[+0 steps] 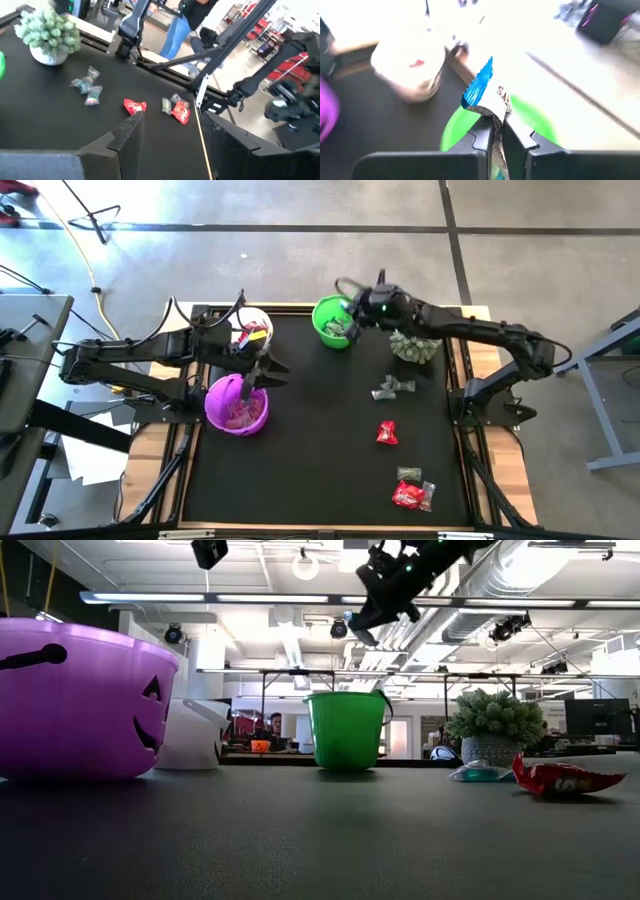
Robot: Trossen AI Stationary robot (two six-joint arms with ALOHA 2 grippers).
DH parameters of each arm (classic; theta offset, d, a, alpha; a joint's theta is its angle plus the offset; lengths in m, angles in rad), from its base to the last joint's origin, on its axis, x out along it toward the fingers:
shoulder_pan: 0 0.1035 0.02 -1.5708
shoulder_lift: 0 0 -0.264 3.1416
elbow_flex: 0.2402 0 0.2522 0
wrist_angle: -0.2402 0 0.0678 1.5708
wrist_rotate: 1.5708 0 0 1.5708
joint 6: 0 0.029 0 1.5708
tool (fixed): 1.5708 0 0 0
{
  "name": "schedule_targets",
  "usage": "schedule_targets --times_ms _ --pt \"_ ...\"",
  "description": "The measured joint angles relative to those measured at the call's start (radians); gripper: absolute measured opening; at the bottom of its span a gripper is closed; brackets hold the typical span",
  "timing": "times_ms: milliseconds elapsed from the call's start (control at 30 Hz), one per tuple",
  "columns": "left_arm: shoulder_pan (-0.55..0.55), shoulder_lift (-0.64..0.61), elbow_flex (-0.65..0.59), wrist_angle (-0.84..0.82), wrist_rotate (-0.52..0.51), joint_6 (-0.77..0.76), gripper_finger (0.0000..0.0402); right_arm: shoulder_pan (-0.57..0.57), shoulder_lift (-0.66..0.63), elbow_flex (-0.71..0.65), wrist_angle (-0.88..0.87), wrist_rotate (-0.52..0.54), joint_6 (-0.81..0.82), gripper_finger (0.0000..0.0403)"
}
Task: Sort candy
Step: Put the white chocolate into the green bucket
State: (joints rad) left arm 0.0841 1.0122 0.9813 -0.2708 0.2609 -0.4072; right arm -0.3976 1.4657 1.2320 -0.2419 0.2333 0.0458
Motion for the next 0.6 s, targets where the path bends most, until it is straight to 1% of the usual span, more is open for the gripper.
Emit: schedule_targets --times_ms 67,167,267,333,433,600 --pt "0.0 -0.004 0.0 -0.013 0.014 0.0 0.0186 -0.046 0.026 0.0 0.072 -0.001 0.006 0.0023" --pt "0.0 -0.006 0.0 -0.021 0.041 0.0 0.0186 -0.101 0.066 0.0 0.098 -0.018 0.099 0.0023" --pt "0.0 -0.013 0.0 -0.038 0.055 0.0 0.0186 -0.136 0.109 -0.001 0.098 -0.097 0.159 0.0024" --pt "0.0 -0.015 0.0 -0.049 0.056 0.0 0.0186 -0.147 0.13 -0.001 0.113 -0.13 0.179 0.003" --pt "0.0 -0.017 0.0 -0.06 0.056 0.0 0.0186 -0.152 0.142 -0.001 0.143 -0.151 0.2 0.0052" --pt "0.0 -0.017 0.0 -0.083 0.056 0.0 0.0186 -0.151 0.136 -0.001 0.13 -0.189 0.193 0.0105"
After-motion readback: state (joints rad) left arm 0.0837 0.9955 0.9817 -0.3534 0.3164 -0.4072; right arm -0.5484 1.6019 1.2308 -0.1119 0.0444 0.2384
